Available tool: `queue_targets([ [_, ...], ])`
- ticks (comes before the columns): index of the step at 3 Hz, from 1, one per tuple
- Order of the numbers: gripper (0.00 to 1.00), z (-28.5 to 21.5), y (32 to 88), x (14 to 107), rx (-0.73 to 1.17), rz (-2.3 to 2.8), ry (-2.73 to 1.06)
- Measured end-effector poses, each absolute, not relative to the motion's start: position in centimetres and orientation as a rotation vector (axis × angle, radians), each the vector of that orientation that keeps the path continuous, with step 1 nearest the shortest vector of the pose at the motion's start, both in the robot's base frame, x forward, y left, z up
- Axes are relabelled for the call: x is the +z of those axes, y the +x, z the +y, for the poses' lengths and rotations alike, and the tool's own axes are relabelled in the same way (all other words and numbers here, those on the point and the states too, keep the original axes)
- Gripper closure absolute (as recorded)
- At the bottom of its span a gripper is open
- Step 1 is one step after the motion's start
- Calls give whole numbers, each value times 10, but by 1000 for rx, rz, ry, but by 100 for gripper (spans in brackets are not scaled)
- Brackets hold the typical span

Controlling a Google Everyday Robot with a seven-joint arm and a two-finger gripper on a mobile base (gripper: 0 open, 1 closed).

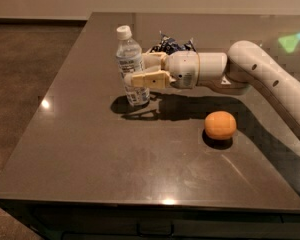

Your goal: Place blue plastic bottle upright

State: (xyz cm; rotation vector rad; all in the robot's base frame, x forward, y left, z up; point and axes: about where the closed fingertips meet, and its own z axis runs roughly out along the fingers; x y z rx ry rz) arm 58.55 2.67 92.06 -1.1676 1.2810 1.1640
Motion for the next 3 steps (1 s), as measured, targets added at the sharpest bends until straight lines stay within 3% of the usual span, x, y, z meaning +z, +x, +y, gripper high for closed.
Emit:
queue_targets([
  [1, 0, 26, 585, 918, 1162, 1293, -1170],
  [3, 0, 22, 584, 915, 1145, 1342, -1194],
])
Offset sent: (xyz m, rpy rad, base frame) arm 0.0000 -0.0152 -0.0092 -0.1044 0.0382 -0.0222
